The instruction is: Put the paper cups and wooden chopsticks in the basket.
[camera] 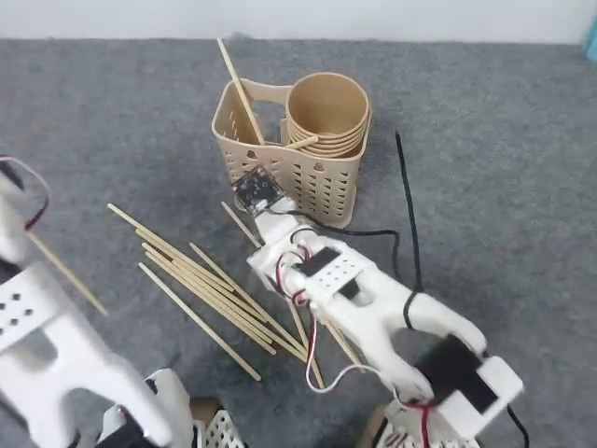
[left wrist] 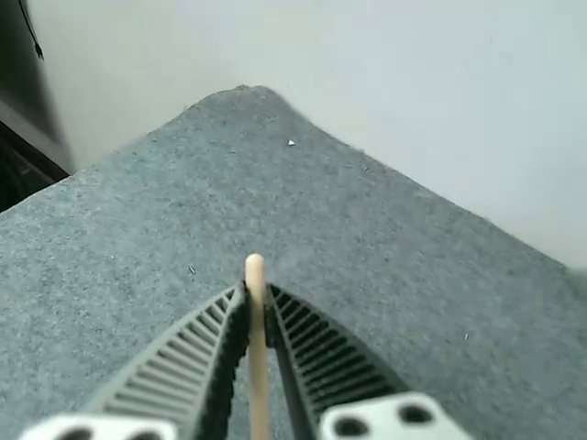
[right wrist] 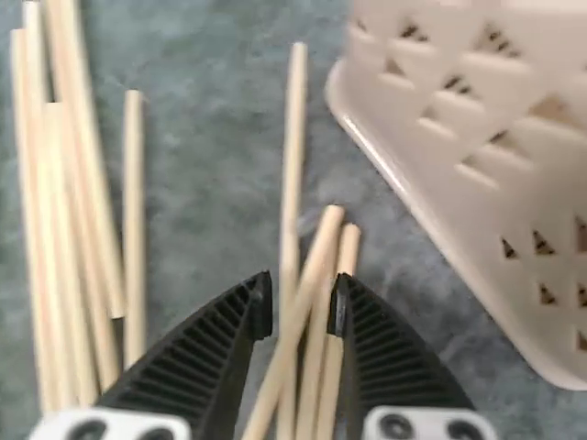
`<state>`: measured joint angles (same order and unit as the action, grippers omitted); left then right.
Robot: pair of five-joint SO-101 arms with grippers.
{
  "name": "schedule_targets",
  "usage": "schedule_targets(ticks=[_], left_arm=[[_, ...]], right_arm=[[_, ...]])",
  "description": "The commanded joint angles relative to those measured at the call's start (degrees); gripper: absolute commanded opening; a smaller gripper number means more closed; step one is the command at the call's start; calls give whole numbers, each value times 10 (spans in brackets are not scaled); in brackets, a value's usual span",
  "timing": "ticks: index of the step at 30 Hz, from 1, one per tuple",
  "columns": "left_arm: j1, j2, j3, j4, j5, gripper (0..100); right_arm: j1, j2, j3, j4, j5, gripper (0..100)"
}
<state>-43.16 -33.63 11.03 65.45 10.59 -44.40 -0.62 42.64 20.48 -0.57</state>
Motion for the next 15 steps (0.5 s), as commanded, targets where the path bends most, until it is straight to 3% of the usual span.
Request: schedule_targets(ticks=[1,12,15], left_arm=[[2,-25,26,-41,-5,13],[-2,-26,66,-57,-5,13],[-12,-26,66,-57,-5,13]], right_arm=[[9,6,-33,-14,-5,113],[8,80,-66,-12,-7,110],[7,87,-70,-12,-7,34]])
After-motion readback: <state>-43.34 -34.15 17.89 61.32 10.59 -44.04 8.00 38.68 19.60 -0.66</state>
